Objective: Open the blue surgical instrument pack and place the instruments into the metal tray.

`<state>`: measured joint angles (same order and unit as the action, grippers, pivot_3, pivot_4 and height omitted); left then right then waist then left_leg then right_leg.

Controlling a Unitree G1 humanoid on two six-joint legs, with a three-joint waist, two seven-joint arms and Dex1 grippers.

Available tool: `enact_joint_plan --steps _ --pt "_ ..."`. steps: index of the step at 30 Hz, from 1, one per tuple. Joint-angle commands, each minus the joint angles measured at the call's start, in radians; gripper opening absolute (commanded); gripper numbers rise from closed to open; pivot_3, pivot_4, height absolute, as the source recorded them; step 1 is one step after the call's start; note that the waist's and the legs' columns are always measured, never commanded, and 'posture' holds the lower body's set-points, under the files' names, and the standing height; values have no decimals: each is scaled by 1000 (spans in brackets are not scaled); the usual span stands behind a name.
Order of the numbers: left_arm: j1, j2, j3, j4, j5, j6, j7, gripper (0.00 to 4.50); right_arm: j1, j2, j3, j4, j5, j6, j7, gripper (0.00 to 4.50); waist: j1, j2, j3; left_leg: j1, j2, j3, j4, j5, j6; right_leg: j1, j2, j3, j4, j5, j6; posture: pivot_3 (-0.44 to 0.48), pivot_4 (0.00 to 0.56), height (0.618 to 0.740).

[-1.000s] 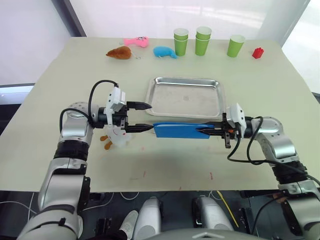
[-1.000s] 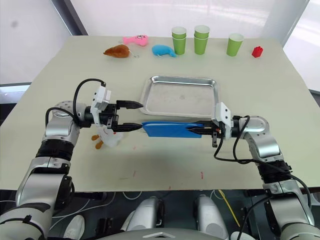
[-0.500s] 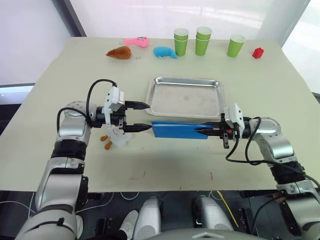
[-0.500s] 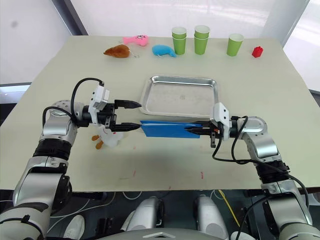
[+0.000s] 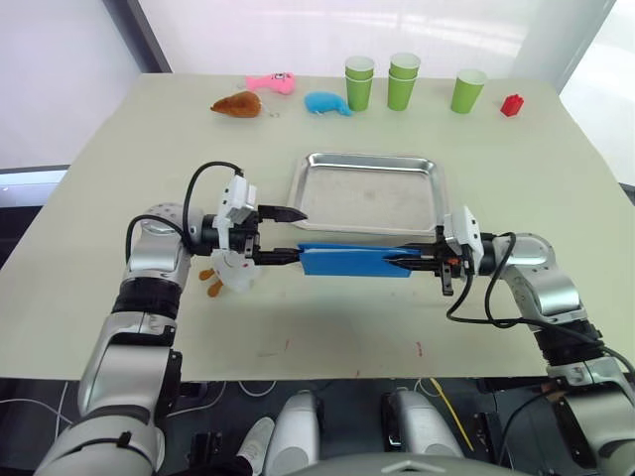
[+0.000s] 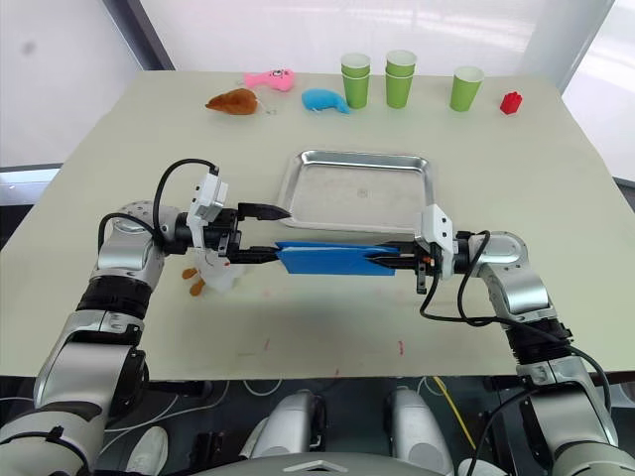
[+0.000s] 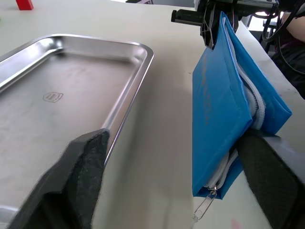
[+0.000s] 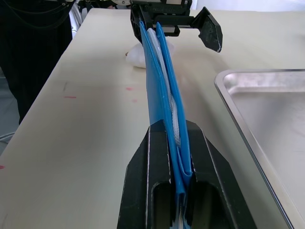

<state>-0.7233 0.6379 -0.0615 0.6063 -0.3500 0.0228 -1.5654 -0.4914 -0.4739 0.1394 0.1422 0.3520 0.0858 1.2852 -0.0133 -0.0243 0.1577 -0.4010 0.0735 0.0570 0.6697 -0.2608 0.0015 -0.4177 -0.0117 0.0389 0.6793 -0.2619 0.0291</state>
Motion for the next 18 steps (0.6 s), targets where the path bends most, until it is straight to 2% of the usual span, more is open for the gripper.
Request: enact_joint_plan --steps 1,2,3,4,6,18 --pt "3 -1 -21 -58 -39 23 -49 2188 -8 1 -17 -42 25 -7 2 0 0 0 0 0 0 0 0 0 0 0 0 0 0 0 0 0 150 740" --pt "7 0 -28 -67 -45 29 -49 1664 -7 1 -17 -42 25 -7 1 0 0 0 0 0 0 0 0 0 0 0 0 0 0 0 0 0 150 740" --pt "16 4 -38 -82 -54 40 -49 1389 -6 0 -16 -43 25 -7 1 0 0 0 0 0 0 0 0 0 0 0 0 0 0 0 0 0 150 740" --pt "24 7 -46 -95 -63 51 -49 829 -5 -1 -16 -43 24 -7 0 0 -1 0 0 0 0 0 0 0 0 0 0 0 0 0 0 0 150 740" --pt "35 10 -52 -114 -75 66 -49 39 -2 -3 -15 -44 25 -8 0 0 -1 0 0 0 0 0 0 0 0 0 0 0 0 0 0 0 150 740" --pt "65 3 -57 -151 -84 112 -49 39 2 -24 -8 -44 26 25 9 0 0 0 0 0 0 0 0 0 0 0 0 0 0 0 0 0 150 740"
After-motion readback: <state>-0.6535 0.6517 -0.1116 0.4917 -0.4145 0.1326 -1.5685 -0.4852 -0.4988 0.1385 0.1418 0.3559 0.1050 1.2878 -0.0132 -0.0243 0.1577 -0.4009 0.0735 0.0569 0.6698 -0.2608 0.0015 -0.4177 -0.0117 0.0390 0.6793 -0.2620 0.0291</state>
